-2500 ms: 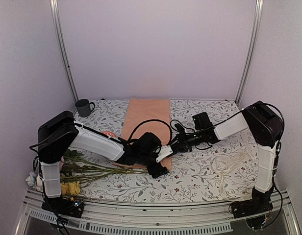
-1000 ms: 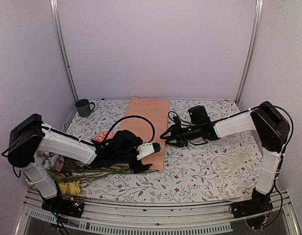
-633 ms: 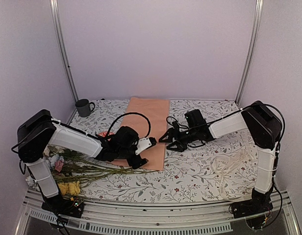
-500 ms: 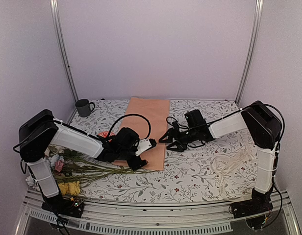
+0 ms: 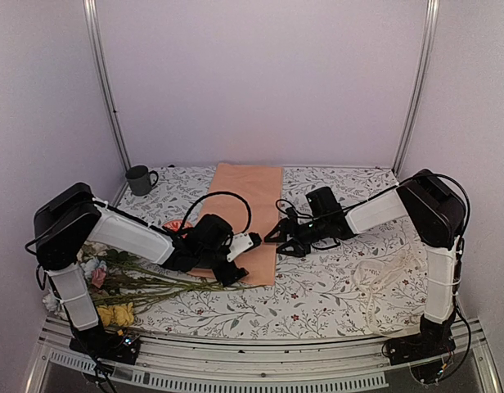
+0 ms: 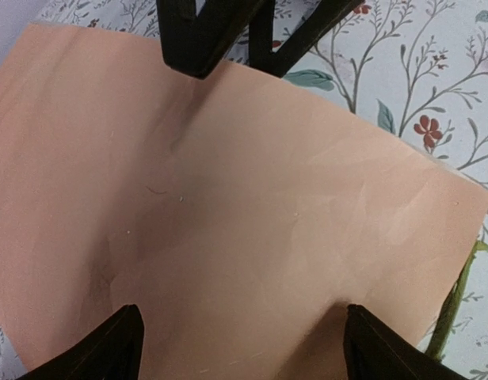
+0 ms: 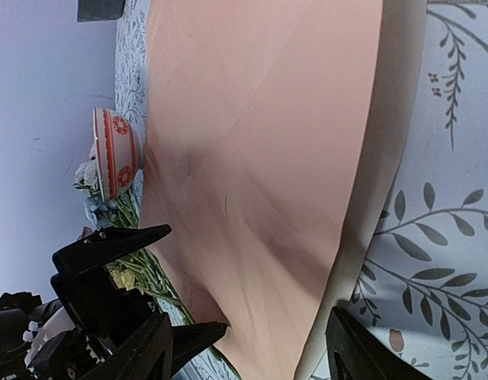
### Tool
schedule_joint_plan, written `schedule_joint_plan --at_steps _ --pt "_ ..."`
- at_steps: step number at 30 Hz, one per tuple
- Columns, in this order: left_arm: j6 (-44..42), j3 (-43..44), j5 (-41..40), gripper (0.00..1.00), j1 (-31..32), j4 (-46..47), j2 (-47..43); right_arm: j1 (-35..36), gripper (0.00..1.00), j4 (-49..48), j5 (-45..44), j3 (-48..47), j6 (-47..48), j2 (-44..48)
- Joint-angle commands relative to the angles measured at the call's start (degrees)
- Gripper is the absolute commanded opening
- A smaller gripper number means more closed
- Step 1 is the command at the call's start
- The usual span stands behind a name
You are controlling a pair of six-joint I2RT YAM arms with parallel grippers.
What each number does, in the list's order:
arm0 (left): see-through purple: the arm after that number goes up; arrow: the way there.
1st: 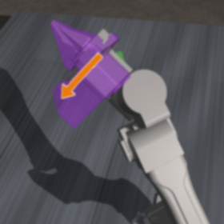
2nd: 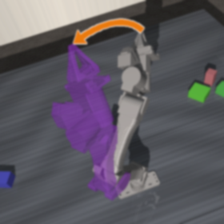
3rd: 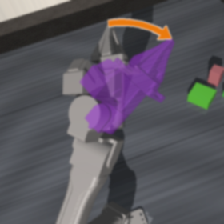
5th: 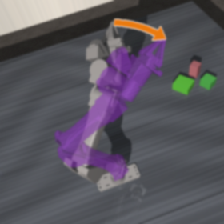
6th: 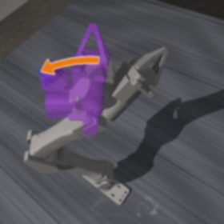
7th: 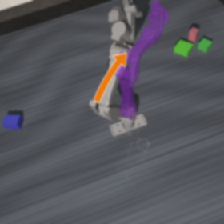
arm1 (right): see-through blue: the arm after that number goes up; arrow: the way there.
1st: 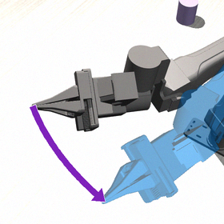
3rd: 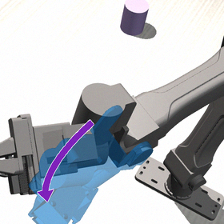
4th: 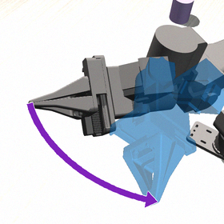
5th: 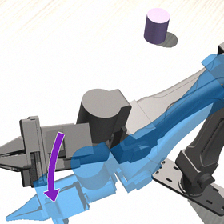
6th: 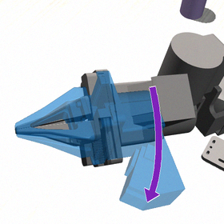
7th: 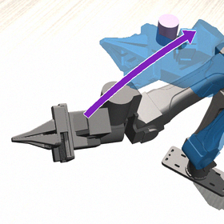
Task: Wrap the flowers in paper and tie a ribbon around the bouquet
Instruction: Pick up the corner of the folded wrapping paper from the center of the board.
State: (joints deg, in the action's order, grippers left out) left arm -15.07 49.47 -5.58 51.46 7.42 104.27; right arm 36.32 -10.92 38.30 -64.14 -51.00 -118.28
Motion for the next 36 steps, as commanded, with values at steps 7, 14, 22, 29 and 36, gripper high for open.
schedule_joint_plan --at_steps 7,14,22,29,36 --pt "-0.2 -0.3 2.6 0.91 -1.0 1.1 -2.0 0.3 0.69 -3.2 1.7 -1.0 -1.4 -1.8" --pt "1.4 -0.1 4.7 0.9 -1.3 1.0 1.8 0.5 0.69 -8.2 4.9 -0.7 -4.3 -2.7" --pt "1.8 0.0 5.5 0.89 -1.4 1.1 2.2 1.3 0.69 -12.8 6.9 -1.6 -6.8 -5.0" --pt "2.7 0.0 5.4 0.89 -1.4 1.1 0.8 1.9 0.45 -16.5 6.9 -3.3 -10.5 -7.8" --pt "-0.5 -10.9 4.6 0.99 1.1 16.0 -24.0 1.9 0.0 -16.1 3.6 -1.3 -10.8 1.0"
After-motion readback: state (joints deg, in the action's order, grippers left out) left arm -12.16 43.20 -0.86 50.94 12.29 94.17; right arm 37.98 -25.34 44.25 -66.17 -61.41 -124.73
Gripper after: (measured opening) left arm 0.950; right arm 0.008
